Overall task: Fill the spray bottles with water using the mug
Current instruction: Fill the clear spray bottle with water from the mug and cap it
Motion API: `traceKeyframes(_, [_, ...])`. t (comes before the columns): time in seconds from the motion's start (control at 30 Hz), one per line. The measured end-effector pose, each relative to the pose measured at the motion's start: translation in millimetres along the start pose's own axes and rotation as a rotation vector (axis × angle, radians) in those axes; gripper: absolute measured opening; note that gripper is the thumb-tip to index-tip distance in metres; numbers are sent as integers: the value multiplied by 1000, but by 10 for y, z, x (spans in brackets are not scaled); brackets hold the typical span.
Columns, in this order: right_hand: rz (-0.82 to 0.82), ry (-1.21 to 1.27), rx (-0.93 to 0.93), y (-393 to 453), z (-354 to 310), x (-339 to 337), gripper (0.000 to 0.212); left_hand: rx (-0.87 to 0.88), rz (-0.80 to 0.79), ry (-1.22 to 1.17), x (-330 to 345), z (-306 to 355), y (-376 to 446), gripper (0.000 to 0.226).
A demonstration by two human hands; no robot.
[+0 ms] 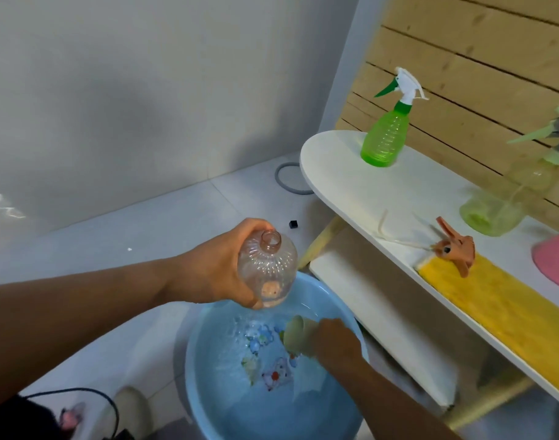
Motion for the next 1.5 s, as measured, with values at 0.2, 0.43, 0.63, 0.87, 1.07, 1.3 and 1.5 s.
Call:
traceKeyframes(0.2, [-2,-128,-75,218,-30,358,33,-14,-19,28,8,-96,-7,104])
traceKeyframes(0.43, [-66,45,-62,260,-161,542,32,-27,-17,54,-40,-186,0,104])
traceKeyframes(0.63, [-41,469,46,227,-24,257,25,-20,-47,71,-61,-224,-23,102])
traceKeyframes(0.87, [62,739,23,-203,79,-750,37,3,-8,110,-193,-199,-23,100])
traceKeyframes(1.07, [189,836,-16,-762,223,-1612,32,-35,49,132,-300,-205,-68,98])
traceKeyframes(1.3, [382,907,-77,-1175,284,-2201,39,-47,-40,160,-113,-161,-108,101])
traceKeyframes(1.5, [553,723,-96,-1420,185,-2491,41,-1,-89,99,106,34,-46,98])
Point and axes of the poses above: each hand's wrist, its own y-axis towards the middle knuckle, its own x-axis out of the palm, z = x × y, the point moved 5 cm from there along y, towards the middle knuckle, and after that the axes turned 1 degree about -y, right-handed, at the moved point
